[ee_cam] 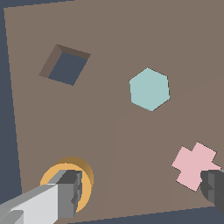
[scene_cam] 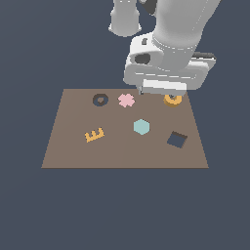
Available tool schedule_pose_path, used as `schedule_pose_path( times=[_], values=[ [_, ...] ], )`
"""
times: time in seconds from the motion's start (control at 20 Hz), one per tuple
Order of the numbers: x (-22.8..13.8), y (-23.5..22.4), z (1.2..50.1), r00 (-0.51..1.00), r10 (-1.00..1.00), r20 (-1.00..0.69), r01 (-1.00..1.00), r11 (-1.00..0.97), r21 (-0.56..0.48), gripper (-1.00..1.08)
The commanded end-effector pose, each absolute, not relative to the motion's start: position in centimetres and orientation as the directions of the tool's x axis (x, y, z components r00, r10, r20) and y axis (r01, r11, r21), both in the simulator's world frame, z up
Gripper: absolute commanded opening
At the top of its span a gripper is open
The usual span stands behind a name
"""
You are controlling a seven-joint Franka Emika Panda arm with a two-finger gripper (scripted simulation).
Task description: Insert a designated object into the corresponding slot on a board.
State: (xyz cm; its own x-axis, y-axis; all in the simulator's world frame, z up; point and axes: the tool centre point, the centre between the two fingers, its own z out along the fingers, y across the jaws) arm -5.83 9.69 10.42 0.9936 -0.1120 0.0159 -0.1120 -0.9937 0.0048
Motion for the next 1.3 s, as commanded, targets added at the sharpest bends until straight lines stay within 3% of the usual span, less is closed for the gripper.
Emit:
schedule_pose_path(
  times=[0.0, 0.55, 1.25],
  values=[
    [-6.9, 11.7, 9.0, 0.991, -0.13, 0.012, -0.13, -0.991, 0.003, 1.0],
    [-9.2, 17.1, 5.2, 0.984, -0.177, 0.001, -0.177, -0.984, 0.0, 1.0],
    [-9.3, 17.6, 4.7, 0.984, -0.18, 0.0, -0.18, -0.984, 0.0, 1.0]
  ],
)
